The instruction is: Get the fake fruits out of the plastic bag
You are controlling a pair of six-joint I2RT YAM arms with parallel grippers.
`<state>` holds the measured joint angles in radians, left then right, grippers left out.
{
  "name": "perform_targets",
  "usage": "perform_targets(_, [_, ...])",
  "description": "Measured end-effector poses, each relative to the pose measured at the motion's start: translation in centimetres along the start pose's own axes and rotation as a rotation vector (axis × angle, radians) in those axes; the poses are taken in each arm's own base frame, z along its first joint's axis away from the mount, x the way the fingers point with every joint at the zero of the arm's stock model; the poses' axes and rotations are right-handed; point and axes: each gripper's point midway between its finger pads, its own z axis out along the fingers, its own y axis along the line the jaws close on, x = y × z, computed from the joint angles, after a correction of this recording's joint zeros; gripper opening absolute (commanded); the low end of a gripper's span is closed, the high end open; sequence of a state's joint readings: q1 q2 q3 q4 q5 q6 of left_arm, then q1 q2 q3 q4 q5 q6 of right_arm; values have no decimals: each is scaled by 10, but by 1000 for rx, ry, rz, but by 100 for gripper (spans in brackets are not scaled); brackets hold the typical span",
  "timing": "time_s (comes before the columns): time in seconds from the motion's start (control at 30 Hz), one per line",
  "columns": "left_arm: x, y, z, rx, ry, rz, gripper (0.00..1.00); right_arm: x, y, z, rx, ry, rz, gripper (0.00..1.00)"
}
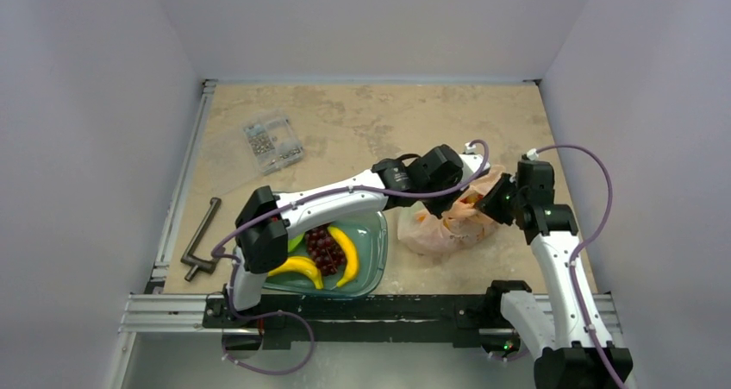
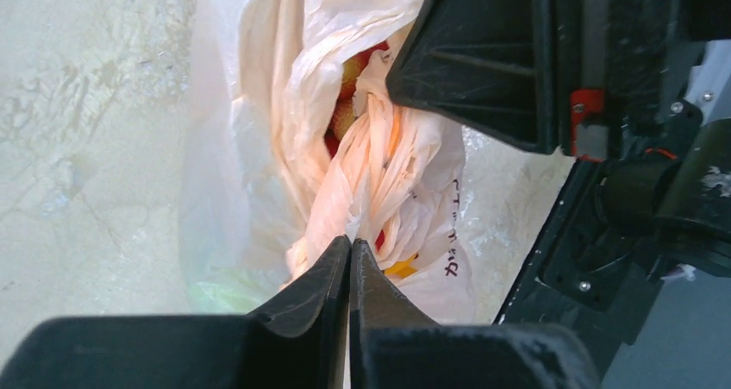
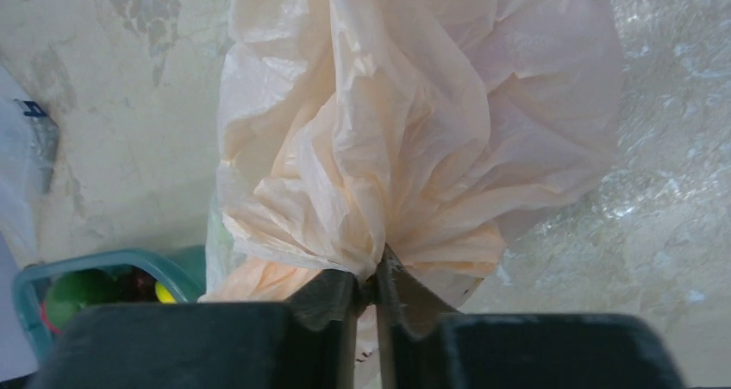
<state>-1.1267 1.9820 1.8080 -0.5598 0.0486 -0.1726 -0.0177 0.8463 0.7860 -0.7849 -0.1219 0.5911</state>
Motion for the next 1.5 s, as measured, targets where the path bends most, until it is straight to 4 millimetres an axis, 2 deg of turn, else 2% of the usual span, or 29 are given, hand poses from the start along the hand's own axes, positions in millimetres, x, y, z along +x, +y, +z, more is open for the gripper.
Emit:
perform_targets(0.13, [5,9,-4,-55,6,-9,0,-7,-4,-1,37,-39,46,0])
perform_targets(0.23, [21,19,-20,-109,11,-29,0,-20,-10,-6,101,-85,79,0])
perform_targets(0.37, [39,30,-49,-178,-11,-41,0,-55,-15,-24,200,-207,103,0])
perform_targets(0.47, [38,33,-64,-225,-50,-37,0,-81,-20,-39,266,-309,111,0])
perform_targets(0.63, [30,14,-78,-239,-116,-1,0,-113,-31,-53,377,-422,122,0])
perform_targets(0.77, [26,-13,-87,-196,-163,40,0,-126,-45,-40,464,-417,141,0])
perform_targets(0.87, [23,-22,-97,-175,-202,69,0,-129,-49,-26,498,-382,142,0])
perform_targets(1.03, [10,-16,-117,-198,-278,92,0,-146,-27,-17,437,-343,113,0])
perform_targets(1.13, [-1,-12,-130,-221,-330,105,0,-164,-6,-21,368,-350,82,0])
perform_targets(1.23, [-7,-9,-136,-234,-354,107,0,-170,8,-29,307,-359,45,0])
perform_targets(1.37, [-6,-3,-133,-246,-343,99,0,-164,15,-43,248,-362,-11,0])
perform_targets(1.5, [-4,5,-131,-259,-330,87,0,-142,17,-50,186,-327,-69,0])
